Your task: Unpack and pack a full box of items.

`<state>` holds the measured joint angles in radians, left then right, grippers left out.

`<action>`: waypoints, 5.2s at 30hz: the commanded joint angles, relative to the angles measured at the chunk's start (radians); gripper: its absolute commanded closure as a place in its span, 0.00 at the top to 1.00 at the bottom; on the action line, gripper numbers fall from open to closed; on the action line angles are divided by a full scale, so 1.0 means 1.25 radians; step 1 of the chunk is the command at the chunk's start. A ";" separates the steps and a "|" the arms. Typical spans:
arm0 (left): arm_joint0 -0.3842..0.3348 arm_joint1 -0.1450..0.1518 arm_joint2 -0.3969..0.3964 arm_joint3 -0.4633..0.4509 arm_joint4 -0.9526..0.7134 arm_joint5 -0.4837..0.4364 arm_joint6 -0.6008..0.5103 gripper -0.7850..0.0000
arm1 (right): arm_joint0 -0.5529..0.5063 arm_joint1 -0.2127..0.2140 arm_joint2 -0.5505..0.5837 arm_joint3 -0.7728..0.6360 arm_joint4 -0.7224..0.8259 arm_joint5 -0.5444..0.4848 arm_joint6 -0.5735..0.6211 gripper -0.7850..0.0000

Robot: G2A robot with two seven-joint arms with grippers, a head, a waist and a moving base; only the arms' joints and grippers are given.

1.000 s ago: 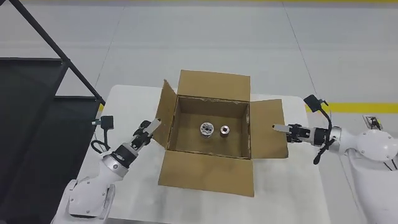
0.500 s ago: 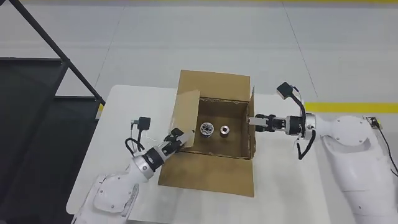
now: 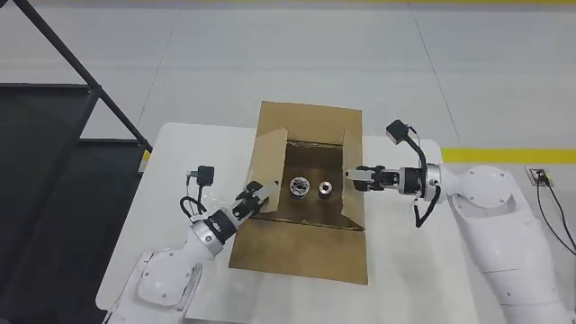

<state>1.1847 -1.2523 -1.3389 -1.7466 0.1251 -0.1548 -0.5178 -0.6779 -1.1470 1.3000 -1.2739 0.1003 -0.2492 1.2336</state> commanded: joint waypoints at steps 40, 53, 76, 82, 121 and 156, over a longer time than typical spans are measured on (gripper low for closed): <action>-0.106 -0.021 0.119 0.156 0.002 0.117 0.054 1.00 | 0.104 -0.042 -0.218 0.141 -0.098 0.010 -0.150 1.00; -0.072 -0.013 0.066 0.077 -0.035 0.079 0.035 1.00 | 0.094 -0.031 -0.171 0.098 -0.034 -0.015 -0.138 1.00; 0.054 0.023 -0.176 -0.065 -0.108 0.010 -0.055 1.00 | 0.091 -0.028 -0.133 0.099 0.004 0.057 -0.252 1.00; 0.059 0.025 -0.177 -0.053 -0.133 0.034 -0.069 1.00 | 0.187 -0.057 -0.181 0.273 0.014 0.004 -0.346 1.00; 0.106 0.066 -0.179 0.057 -0.303 0.055 -0.481 1.00 | 0.409 -0.185 -0.218 0.834 0.163 -0.214 -0.359 1.00; 0.132 0.078 -0.181 0.005 -0.374 0.050 -0.389 1.00 | 0.339 -0.152 -0.211 0.660 0.027 -0.111 -0.453 1.00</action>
<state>1.3518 -1.1538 -1.5687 -1.7373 -0.3366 -0.0934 -1.0220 -0.2527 -1.3398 1.0293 -0.4443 0.1285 -0.3845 0.6599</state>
